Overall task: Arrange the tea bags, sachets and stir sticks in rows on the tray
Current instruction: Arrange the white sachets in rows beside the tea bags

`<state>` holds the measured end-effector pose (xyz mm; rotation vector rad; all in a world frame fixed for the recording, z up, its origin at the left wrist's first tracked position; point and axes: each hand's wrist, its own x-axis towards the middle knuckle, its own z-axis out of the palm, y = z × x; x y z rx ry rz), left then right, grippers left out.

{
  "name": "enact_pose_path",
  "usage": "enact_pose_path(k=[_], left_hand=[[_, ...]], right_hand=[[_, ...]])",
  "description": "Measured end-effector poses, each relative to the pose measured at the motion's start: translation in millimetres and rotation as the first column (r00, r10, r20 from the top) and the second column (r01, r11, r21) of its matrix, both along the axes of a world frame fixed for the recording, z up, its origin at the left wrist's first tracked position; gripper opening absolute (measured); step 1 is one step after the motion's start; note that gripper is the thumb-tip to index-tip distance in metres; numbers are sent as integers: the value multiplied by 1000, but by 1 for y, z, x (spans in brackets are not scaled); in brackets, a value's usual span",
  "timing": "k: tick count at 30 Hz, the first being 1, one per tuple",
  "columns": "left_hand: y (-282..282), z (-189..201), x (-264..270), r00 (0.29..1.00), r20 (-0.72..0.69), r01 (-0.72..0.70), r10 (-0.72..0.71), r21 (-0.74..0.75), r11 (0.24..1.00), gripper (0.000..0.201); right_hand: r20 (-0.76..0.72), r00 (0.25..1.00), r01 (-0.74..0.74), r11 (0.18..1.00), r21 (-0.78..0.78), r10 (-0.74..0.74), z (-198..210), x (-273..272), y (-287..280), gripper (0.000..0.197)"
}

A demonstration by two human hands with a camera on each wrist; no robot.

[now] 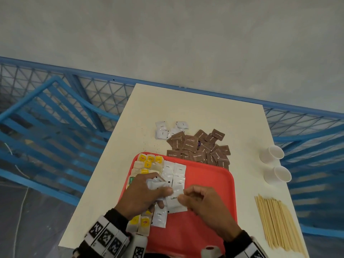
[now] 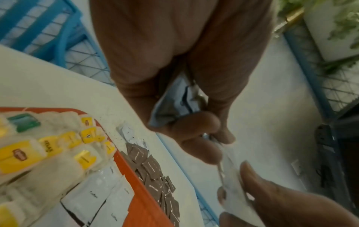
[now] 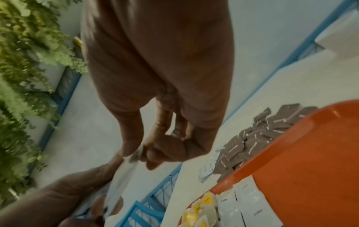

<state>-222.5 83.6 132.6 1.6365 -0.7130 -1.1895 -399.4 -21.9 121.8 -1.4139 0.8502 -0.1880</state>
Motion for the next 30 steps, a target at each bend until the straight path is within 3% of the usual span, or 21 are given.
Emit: enact_pose_path(k=[2, 4, 7, 10, 13, 17, 21, 30], left_hand=[[-3, 1, -1, 1000, 3, 23, -23, -10, 1000, 18], [-3, -4, 0, 999, 0, -45, 45, 9, 999, 20], [8, -18, 9, 989, 21, -144, 143, 62, 988, 26], [27, -32, 15, 993, 36, -114, 110, 145, 983, 29], [42, -44, 20, 993, 3, -116, 118, 202, 973, 27], [50, -55, 22, 987, -39, -146, 159, 232, 962, 29], [51, -58, 23, 986, -79, -125, 150, 257, 958, 30], [46, -55, 25, 977, -191, -61, 94, 172, 983, 30]], right_hand=[[9, 1000, 8, 999, -38, -7, -2, 0, -3, 15], [-18, 999, 27, 998, -55, -28, -9, -3, -5, 13], [-155, 987, 43, 999, -22, -46, -39, -15, -3, 16], [-300, 954, 46, 997, 69, -23, -77, -26, 10, 16], [-352, 936, 78, 988, 136, -26, -101, -23, 19, 15], [-409, 912, 61, 995, 75, -26, -120, -15, 23, 15], [-477, 878, 31, 999, -33, -43, -131, -11, 28, 21], [-476, 873, 79, 995, -67, -101, -130, -13, 29, 29]])
